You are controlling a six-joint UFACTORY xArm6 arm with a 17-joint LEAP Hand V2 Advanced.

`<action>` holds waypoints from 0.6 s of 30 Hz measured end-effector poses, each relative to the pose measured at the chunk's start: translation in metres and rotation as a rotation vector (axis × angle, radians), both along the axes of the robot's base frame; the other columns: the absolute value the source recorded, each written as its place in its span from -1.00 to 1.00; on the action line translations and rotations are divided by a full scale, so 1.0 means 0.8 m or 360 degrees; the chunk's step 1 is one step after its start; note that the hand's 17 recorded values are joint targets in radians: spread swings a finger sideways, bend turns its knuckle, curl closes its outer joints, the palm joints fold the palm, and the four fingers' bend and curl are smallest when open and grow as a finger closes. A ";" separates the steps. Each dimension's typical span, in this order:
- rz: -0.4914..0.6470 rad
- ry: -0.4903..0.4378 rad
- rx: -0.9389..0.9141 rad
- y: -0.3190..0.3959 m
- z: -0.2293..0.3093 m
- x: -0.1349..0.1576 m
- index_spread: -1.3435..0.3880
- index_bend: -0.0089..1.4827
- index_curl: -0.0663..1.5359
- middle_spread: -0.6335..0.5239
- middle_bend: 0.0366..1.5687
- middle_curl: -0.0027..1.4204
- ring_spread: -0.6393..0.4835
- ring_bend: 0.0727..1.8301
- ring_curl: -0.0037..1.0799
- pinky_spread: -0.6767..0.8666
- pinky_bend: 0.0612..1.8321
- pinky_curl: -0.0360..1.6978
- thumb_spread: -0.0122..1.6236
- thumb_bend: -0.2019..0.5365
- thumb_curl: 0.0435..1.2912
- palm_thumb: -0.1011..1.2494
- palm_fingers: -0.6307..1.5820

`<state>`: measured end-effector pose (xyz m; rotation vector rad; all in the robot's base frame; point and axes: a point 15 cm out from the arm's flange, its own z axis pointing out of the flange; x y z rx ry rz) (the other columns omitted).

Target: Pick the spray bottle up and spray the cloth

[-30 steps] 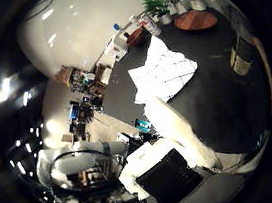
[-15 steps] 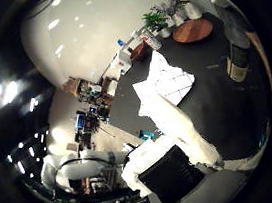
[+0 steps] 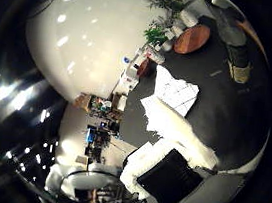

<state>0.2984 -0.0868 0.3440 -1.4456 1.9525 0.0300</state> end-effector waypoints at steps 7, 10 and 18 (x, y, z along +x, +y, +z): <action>-0.0113 -0.0099 0.0082 -0.022 0.003 0.001 0.23 -0.75 -0.50 0.09 -0.70 -0.43 0.26 -0.52 -0.51 0.22 -0.62 -0.67 0.50 -0.49 -0.64 0.10 -0.09; -0.0164 -0.0161 0.0144 -0.028 0.001 0.003 0.23 -0.75 -0.50 0.07 -0.70 -0.43 0.24 -0.51 -0.50 0.20 -0.61 -0.67 0.50 -0.48 -0.63 0.13 -0.07; -0.0282 -0.0231 0.0198 -0.056 0.000 -0.004 0.28 -0.80 -0.54 0.19 -0.80 -0.46 0.34 -0.53 -0.50 0.27 -0.47 -0.63 0.50 -0.49 -0.62 0.14 -0.26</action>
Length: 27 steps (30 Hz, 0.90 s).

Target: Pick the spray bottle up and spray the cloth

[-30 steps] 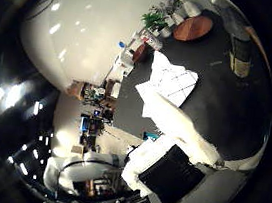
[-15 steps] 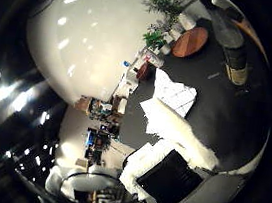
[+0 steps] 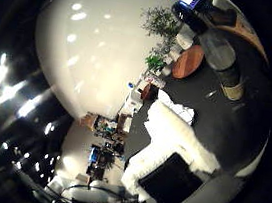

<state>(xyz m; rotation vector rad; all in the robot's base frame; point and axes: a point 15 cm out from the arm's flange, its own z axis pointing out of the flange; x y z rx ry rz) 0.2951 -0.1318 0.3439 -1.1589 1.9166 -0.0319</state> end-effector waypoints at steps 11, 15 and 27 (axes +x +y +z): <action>-0.0169 -0.0063 0.0065 -0.063 -0.014 -0.015 0.31 -0.78 -0.58 0.37 -0.80 -0.54 0.46 -0.56 -0.52 0.35 -0.40 -0.62 0.46 -0.51 -0.59 0.12 -0.41; -0.0183 -0.0088 0.0059 -0.073 -0.012 -0.016 0.32 -0.78 -0.58 0.39 -0.80 -0.55 0.46 -0.56 -0.52 0.35 -0.40 -0.63 0.45 -0.53 -0.60 0.03 -0.41; -0.0151 -0.0204 0.0142 -0.089 -0.012 0.002 0.34 -0.78 -0.58 0.44 -0.79 -0.54 0.45 -0.58 -0.53 0.34 -0.45 -0.63 0.43 -0.49 -0.65 -0.14 -0.39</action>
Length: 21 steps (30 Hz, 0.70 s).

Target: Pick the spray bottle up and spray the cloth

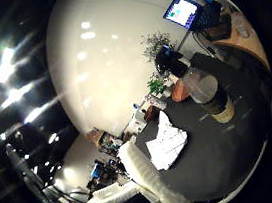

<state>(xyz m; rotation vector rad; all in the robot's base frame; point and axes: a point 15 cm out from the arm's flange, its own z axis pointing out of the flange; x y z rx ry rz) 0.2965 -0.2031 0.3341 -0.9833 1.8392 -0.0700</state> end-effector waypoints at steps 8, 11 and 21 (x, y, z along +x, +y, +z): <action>-0.0020 -0.0197 0.0091 -0.013 0.014 0.019 0.34 -0.77 -0.57 0.42 -0.79 -0.54 0.45 -0.60 -0.54 0.34 -0.50 -0.64 0.44 -0.50 -0.64 -0.07 -0.37; -0.0023 -0.0193 0.0120 -0.019 0.007 0.021 0.34 -0.77 -0.57 0.41 -0.80 -0.54 0.45 -0.61 -0.54 0.33 -0.51 -0.63 0.44 -0.50 -0.64 -0.05 -0.37; 0.0024 -0.0231 0.0214 -0.028 -0.002 0.021 0.33 -0.77 -0.56 0.40 -0.80 -0.55 0.42 -0.62 -0.53 0.34 -0.52 -0.63 0.44 -0.50 -0.64 -0.02 -0.36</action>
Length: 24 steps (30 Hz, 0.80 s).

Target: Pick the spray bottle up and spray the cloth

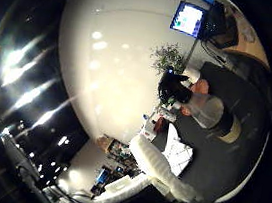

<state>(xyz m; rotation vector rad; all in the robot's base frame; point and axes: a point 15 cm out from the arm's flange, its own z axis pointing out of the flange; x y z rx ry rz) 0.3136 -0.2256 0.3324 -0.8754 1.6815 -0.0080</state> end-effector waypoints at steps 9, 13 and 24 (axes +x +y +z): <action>0.0014 -0.0001 0.0041 -0.024 -0.014 0.002 0.34 -0.77 -0.56 0.41 -0.80 -0.56 0.44 -0.62 -0.53 0.33 -0.53 -0.62 0.44 -0.50 -0.64 0.00 -0.36; 0.0046 0.0009 0.0047 -0.028 -0.017 0.009 0.34 -0.77 -0.56 0.42 -0.80 -0.56 0.45 -0.63 -0.53 0.33 -0.52 -0.62 0.44 -0.51 -0.64 0.00 -0.38; 0.0190 0.0020 0.0006 -0.009 -0.018 0.034 0.33 -0.77 -0.56 0.43 -0.81 -0.57 0.45 -0.65 -0.53 0.34 -0.52 -0.61 0.40 -0.51 -0.63 -0.05 -0.41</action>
